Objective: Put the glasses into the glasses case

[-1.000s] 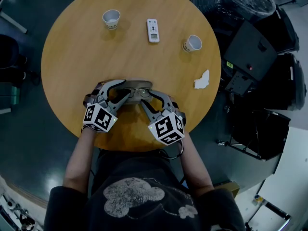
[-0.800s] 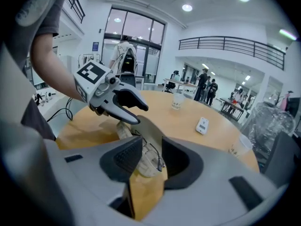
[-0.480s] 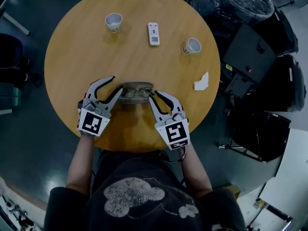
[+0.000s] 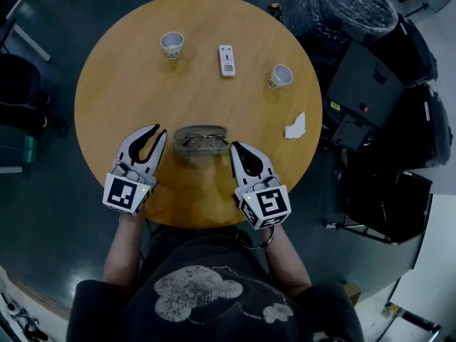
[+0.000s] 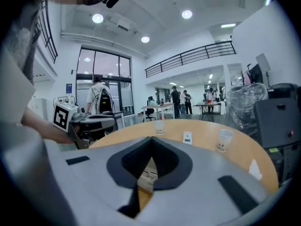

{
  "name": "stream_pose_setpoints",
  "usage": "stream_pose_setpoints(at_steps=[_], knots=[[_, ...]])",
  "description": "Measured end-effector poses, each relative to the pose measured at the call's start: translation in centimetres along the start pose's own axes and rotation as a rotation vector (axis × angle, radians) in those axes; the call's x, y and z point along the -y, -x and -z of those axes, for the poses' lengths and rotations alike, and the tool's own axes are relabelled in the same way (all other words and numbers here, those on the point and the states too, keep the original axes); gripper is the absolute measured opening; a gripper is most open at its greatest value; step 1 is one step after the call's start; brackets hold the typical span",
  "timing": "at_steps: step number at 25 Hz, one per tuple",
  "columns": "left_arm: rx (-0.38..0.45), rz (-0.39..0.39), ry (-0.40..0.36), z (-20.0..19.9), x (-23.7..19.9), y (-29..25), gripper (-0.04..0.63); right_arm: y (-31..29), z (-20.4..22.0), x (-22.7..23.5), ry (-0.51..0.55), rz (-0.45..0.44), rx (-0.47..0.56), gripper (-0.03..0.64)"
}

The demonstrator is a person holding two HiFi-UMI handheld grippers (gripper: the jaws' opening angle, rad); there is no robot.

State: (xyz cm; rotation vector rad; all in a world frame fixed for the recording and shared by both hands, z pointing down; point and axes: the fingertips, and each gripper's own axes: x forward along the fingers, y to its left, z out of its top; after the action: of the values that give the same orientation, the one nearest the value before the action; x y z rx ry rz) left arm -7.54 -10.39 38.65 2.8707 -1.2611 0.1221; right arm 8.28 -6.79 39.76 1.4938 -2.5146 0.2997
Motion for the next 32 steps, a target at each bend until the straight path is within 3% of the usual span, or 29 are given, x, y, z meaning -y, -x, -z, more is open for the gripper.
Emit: stream_pose_setpoints(at_steps=[8,16,20,32], knots=[[-0.014,0.036,0.064,-1.2,5.0,2.4,0.050,3.6,-0.2,-1.0,-0.075,-0.027,0.053,-0.012],[-0.044,0.054,0.084,-0.2,10.3,3.1,0.010,5.7,1.8,-2.4,0.041,-0.041,-0.011,-0.014],[-0.044,0.051,0.079,-0.2,10.8,3.0,0.006,6.2,2.4,-2.5,0.088,-0.050,-0.034,-0.015],[-0.068,-0.001,0.107,0.6,11.5,2.7,0.006,6.6,2.6,-0.9,0.089,-0.061,-0.039,-0.014]])
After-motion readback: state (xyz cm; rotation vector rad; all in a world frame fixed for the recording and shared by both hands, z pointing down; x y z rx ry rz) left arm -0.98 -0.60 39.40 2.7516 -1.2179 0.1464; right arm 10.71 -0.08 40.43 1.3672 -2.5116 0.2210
